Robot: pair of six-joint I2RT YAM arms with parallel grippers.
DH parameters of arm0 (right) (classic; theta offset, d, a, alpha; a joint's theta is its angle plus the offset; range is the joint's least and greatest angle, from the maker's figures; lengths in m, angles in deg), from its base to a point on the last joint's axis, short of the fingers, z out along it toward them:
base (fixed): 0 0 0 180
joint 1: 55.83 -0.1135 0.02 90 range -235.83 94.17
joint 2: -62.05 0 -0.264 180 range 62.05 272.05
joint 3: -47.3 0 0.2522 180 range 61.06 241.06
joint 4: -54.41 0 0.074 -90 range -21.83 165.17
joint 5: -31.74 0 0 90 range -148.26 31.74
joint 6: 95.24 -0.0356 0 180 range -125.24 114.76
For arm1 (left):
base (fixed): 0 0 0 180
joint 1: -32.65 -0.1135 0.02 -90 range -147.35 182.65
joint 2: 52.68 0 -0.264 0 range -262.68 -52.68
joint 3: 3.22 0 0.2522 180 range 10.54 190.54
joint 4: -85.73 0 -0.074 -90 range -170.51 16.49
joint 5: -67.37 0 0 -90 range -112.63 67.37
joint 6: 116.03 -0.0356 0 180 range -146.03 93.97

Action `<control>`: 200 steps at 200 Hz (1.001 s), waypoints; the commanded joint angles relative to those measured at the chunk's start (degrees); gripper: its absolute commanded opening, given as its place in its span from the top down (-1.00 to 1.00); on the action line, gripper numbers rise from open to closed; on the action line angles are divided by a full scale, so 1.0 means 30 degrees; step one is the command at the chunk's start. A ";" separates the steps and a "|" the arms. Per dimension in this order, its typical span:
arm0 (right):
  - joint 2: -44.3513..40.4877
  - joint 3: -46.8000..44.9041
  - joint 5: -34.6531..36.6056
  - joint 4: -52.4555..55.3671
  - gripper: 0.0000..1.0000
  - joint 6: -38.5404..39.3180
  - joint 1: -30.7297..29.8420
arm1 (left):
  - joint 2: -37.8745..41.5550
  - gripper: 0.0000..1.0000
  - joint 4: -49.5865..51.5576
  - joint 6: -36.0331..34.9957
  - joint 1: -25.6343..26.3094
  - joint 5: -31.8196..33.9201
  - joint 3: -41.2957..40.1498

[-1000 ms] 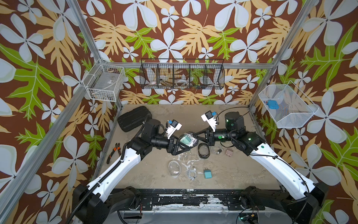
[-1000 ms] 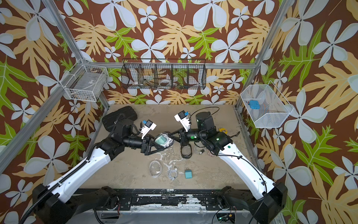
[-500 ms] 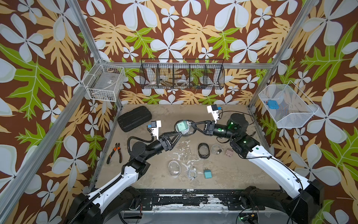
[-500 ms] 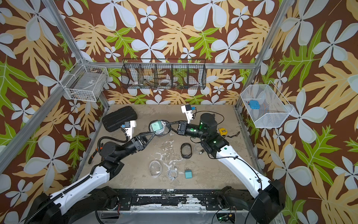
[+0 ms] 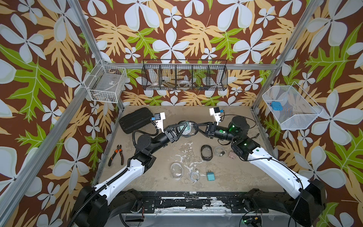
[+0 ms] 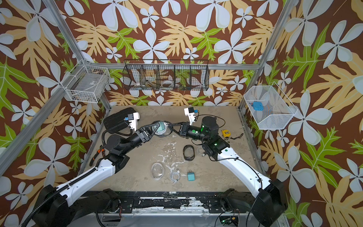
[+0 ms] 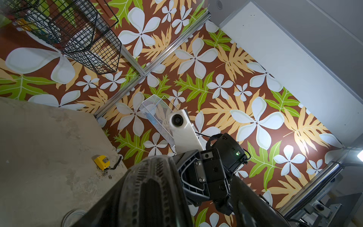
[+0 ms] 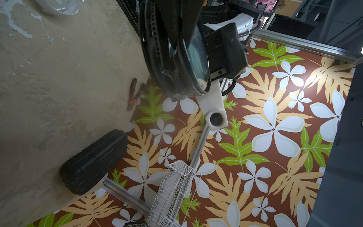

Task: Pack away charging kits
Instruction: Adjust the storage bag.

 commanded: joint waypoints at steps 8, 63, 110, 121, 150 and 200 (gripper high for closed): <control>-0.0174 -0.0077 0.0706 -0.0934 1.00 -0.0260 -0.0063 | -0.0756 -0.37 -0.0050 0.0348 0.0209 -0.0862 0.0891; -0.0245 0.0945 0.1012 0.0794 1.00 0.1861 -0.0836 | -0.1055 0.44 0.2175 0.1031 0.0262 -0.0834 0.1892; -0.1865 0.3224 0.2226 0.7384 0.39 0.8549 -0.0921 | -0.1063 0.75 0.3618 0.3159 -0.1326 -0.3044 0.2790; -0.2241 0.3591 0.2075 0.8494 0.30 0.9785 -0.0737 | -0.1284 0.78 0.3404 0.4315 -0.2125 -0.4508 0.2867; -0.2396 0.5038 0.1665 1.1390 -0.15 1.3687 -0.0889 | -0.2215 0.82 0.3027 0.6193 -0.3011 -0.8618 0.3763; -0.2144 0.6154 0.7224 1.4791 0.15 1.9506 -0.2671 | -0.1796 0.82 0.7940 0.4592 -0.3008 -0.9567 0.5281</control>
